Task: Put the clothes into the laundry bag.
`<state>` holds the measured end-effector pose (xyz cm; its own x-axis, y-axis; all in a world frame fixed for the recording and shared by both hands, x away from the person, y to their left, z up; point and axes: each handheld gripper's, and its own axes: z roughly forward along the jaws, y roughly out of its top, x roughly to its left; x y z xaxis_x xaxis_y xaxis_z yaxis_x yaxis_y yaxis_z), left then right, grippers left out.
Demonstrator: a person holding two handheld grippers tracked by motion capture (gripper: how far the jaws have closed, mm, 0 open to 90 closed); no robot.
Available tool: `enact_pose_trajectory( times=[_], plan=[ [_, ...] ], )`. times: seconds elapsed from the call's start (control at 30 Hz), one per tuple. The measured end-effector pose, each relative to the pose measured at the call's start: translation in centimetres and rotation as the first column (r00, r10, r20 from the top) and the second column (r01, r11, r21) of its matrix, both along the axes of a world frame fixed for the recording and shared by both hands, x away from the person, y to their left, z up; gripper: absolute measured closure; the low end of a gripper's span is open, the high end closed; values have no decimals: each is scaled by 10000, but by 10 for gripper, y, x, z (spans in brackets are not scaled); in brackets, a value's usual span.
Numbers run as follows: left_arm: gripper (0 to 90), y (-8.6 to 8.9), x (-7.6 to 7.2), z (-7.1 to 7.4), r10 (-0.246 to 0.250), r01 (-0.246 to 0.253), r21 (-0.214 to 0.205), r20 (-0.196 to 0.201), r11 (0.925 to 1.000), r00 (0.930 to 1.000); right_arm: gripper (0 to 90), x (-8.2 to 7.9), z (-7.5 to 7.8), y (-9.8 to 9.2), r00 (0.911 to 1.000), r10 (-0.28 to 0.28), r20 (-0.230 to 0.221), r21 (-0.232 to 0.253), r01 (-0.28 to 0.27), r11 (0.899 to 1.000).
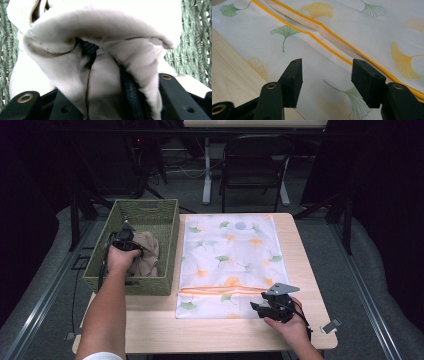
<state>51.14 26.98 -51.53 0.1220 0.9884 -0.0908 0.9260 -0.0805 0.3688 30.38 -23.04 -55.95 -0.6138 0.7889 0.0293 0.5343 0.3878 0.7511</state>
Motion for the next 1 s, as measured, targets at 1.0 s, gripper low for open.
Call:
enact_pose_trajectory(
  times=[1.0],
  plan=[
    [605, 8, -21, 96, 125, -27, -581, 1692, 9983, 9855, 495, -2, 5, 3, 9935, 954, 622, -284, -938, 9952]
  ],
)
